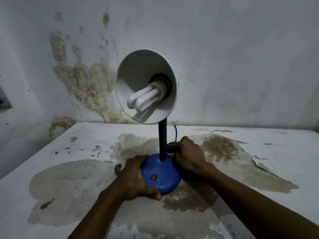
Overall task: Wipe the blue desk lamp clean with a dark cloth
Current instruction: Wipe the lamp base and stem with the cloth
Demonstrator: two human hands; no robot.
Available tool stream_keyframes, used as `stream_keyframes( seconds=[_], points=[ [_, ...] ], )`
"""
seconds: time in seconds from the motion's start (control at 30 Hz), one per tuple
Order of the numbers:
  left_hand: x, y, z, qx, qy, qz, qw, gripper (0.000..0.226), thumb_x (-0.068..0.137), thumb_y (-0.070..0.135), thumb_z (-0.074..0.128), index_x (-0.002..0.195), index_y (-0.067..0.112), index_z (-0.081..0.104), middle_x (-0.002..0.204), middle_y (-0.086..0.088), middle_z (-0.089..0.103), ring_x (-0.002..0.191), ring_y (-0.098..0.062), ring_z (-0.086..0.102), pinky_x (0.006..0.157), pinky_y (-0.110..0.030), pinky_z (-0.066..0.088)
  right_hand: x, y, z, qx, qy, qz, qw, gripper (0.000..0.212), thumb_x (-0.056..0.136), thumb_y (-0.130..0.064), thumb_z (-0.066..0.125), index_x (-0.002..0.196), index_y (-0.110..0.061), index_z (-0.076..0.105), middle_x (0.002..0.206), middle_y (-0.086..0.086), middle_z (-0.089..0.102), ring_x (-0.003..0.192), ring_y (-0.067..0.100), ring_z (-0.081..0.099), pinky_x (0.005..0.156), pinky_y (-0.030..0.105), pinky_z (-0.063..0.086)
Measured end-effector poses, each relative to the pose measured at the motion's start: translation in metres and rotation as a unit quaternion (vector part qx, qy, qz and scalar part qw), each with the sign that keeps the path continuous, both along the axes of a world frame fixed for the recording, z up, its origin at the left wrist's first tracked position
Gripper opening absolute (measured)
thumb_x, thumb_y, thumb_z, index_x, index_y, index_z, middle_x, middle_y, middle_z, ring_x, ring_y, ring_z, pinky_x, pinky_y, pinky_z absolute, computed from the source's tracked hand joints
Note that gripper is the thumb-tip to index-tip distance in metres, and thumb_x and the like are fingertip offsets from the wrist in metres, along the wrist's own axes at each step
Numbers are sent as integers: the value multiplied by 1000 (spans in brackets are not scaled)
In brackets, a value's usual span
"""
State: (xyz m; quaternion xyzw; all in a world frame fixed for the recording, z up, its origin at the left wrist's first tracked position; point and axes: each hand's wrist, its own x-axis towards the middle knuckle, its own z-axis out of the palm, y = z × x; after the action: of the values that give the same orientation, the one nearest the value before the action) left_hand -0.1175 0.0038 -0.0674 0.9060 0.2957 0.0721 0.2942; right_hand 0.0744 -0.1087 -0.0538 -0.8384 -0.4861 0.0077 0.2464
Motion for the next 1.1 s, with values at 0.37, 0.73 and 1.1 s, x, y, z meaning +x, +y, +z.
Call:
stream_keyframes(
  seconds=[0.37,0.73,1.1],
  points=[
    [2,2,-16,8,-33,21,999,136,29,73,85,147,42,25,147,16,36,135,-10,33,118,-51,11,-21,-10,-7,-104,-164,28,980,41,99,-27,45,140,-29,48,122,7,57,104,33,60,69,34,37],
    [3,-4,-15,-34,-55,33,997,137,23,70,86,146,37,32,137,19,40,128,-11,42,115,-52,24,-67,-43,-18,-77,-232,70,967,42,74,-32,73,115,-27,69,122,8,62,101,34,62,58,34,45],
    [0,-10,-15,-25,-51,43,997,133,31,69,87,147,37,30,146,14,41,129,-13,40,116,-55,17,-56,-50,-24,15,-114,17,993,36,93,-36,53,124,-53,59,110,-7,52,103,26,54,70,36,44]
  ],
)
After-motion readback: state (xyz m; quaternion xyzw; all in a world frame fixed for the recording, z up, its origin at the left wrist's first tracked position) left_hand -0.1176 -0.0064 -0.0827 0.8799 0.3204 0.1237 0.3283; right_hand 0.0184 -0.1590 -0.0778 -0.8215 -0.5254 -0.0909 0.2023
